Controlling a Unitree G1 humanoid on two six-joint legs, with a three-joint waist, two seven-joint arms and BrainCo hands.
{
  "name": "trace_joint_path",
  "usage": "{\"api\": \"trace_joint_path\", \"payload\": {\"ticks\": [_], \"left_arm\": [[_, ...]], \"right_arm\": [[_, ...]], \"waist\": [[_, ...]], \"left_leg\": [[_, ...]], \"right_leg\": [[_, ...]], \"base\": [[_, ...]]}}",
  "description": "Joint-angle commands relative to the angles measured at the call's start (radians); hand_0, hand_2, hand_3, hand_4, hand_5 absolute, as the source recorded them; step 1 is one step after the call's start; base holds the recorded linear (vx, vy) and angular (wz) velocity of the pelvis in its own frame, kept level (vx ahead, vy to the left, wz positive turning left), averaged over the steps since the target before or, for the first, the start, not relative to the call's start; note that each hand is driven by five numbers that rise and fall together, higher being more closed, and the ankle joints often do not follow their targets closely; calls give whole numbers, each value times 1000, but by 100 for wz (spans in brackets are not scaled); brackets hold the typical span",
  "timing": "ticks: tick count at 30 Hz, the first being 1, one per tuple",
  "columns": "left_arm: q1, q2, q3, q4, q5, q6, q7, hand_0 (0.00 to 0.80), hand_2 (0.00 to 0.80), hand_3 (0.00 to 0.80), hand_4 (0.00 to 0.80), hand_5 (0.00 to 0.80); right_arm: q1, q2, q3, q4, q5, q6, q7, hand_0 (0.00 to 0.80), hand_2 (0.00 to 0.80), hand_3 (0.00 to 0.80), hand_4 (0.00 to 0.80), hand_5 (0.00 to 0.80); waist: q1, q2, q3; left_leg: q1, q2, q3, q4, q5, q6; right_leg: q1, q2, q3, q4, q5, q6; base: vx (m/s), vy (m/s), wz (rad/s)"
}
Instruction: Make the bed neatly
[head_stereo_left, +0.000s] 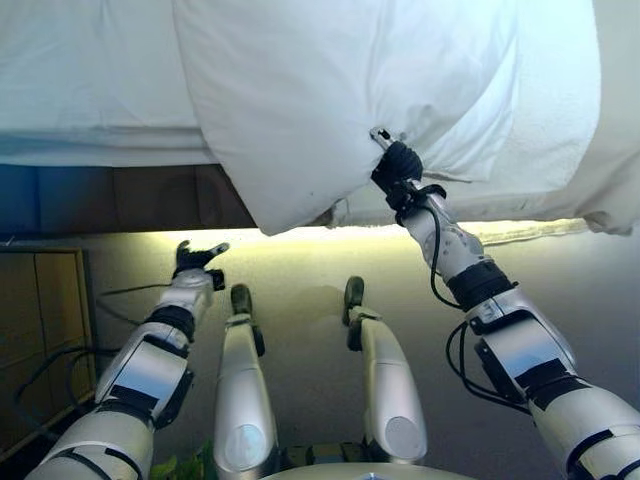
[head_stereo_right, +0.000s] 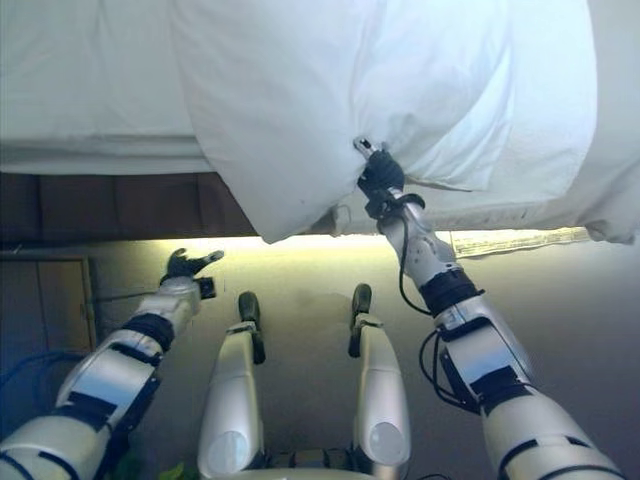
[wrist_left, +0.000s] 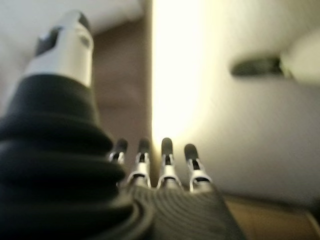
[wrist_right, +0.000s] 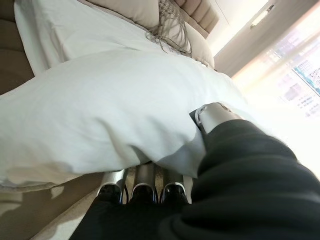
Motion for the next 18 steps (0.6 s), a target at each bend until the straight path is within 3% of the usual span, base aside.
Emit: {"api": "trace_joint_path", "payload": {"ticks": [1,7,13,18], "left_arm": [[1,-5,40,22,-28,-49,-55,0,0,0,0,0],[7,-71,48,-55,-225,-67,-334,0,0,0,0,0],[11,-161,-6,-240,-396,-62,-455,0,0,0,0,0],[0,-200,-58,-366,-606,7,-543,0,0,0,0,0]], "right_arm": [[-87,-84,-23,-46,23,-32,44,800,800,800,800,800],[-126,-91,-19,-58,18,-21,30,800,800,800,800,800],[-162,-79,-27,-78,6,-9,6,800,800,800,800,800],[-172,-76,-27,-85,25,-8,5,800,800,800,800,800]], "waist": [[6,66,-12],[-3,77,-9],[-6,70,-4],[-7,52,-4]], "left_leg": [[-37,30,-20,-3,52,4],[-48,26,-15,-9,48,8],[-61,23,-11,-14,44,14],[-63,26,-10,-16,39,21]], "right_leg": [[4,-43,-31,-36,-2,16],[-17,-36,-30,-29,-9,14],[-28,-22,-29,-36,-6,15],[-27,-8,-33,-42,0,15]], "base": [[-41,63,5],[-50,40,-1],[-41,-14,-5],[-12,-58,-4]]}}
